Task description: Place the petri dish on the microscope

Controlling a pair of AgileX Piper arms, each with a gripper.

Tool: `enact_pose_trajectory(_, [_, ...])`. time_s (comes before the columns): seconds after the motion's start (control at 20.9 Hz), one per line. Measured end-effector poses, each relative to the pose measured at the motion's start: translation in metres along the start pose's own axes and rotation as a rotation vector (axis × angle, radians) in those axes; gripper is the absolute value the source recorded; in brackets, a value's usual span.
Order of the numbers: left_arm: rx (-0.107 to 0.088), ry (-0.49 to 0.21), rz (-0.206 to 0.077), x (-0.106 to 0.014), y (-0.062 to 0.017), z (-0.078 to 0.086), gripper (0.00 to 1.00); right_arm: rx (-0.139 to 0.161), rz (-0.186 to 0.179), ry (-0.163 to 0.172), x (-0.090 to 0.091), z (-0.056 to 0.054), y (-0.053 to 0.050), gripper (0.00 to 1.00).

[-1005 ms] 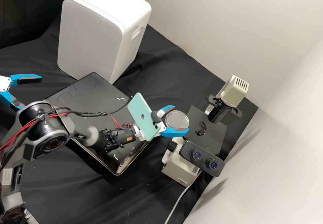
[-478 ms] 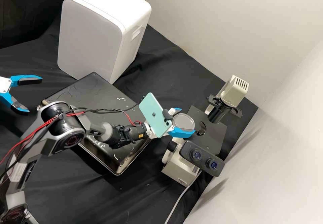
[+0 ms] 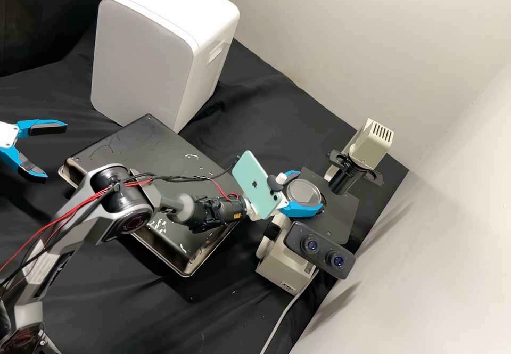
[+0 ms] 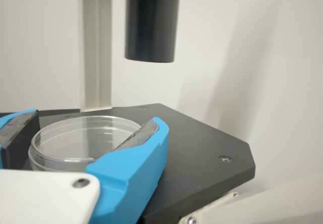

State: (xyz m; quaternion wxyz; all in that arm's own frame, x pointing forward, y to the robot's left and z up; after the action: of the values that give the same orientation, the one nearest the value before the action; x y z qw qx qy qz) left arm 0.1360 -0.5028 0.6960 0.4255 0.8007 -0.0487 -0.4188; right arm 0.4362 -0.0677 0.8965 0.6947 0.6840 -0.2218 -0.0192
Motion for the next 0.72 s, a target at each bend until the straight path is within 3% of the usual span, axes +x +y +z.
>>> enact_pose_trajectory(0.29, [0.001,0.001,-0.012,0.001,-0.0023,0.0,1.0,-0.008,0.029,-0.018,0.014,0.008,0.001,0.0])
enact_pose_trajectory(0.72, [-0.006,0.009,-0.019,0.002,-0.0038,0.0,1.0,-0.058,0.044,-0.031,0.014,0.012,-0.001,0.0])
